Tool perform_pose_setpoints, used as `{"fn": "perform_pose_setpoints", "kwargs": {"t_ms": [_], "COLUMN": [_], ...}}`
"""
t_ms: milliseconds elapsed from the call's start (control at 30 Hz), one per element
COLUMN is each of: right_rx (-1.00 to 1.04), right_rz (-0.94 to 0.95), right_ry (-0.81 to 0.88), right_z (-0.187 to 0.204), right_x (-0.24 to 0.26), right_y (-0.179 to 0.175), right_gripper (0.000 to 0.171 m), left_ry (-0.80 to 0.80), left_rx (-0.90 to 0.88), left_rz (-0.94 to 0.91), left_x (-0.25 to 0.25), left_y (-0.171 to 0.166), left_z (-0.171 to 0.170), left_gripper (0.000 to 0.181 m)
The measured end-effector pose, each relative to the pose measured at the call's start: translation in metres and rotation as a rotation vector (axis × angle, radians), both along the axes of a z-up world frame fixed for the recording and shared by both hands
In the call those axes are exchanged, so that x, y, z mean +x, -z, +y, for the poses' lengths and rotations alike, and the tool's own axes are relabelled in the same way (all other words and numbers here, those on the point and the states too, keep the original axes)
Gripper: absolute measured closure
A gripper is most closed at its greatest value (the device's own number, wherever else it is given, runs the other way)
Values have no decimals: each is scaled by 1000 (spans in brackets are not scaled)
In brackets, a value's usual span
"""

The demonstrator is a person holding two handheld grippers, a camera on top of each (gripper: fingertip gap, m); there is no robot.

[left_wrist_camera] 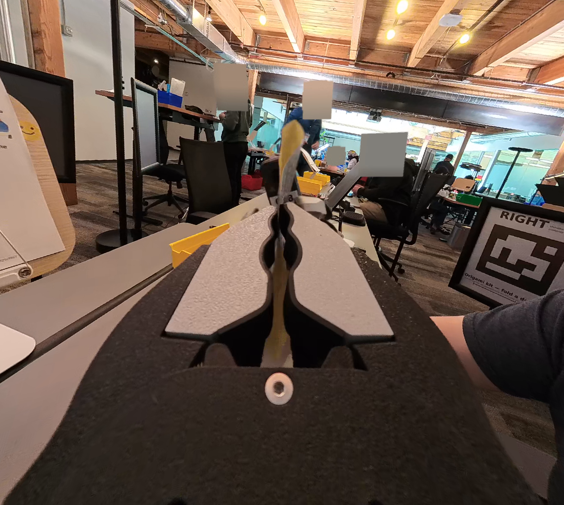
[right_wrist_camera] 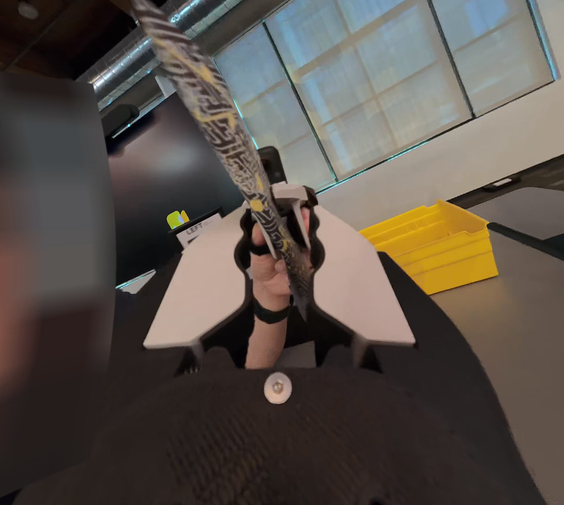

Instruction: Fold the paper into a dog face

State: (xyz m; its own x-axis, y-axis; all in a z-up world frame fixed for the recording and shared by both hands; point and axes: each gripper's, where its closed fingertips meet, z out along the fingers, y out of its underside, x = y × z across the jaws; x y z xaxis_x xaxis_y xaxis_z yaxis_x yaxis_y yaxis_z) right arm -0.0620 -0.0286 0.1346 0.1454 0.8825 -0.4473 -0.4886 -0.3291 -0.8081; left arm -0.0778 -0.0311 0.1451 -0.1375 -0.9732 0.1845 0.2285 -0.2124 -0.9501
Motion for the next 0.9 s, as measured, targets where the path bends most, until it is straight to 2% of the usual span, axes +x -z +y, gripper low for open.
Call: {"fn": "perform_pose_setpoints", "kwargs": {"t_ms": [100,200,267,900], "right_rx": [-15,-31,-49,-155], "right_rz": [-44,-117,-115,-37], "right_ry": [-67,-135,-153,-230], "right_z": [-5,-10,-9,-1], "right_x": [-17,-34,-40,-56], "right_y": [8,23,27,47], "right_gripper": [137,164,168,169], "left_ry": [-14,-24,-25,-118], "left_rx": [4,-12,-22,-66], "left_rz": [5,-8,-12,-42], "left_x": [0,-2,-4,-18], "left_y": [1,-1,-1,-2], "left_z": [2,6,8,34], "left_gripper": [181,181,181,181]}}
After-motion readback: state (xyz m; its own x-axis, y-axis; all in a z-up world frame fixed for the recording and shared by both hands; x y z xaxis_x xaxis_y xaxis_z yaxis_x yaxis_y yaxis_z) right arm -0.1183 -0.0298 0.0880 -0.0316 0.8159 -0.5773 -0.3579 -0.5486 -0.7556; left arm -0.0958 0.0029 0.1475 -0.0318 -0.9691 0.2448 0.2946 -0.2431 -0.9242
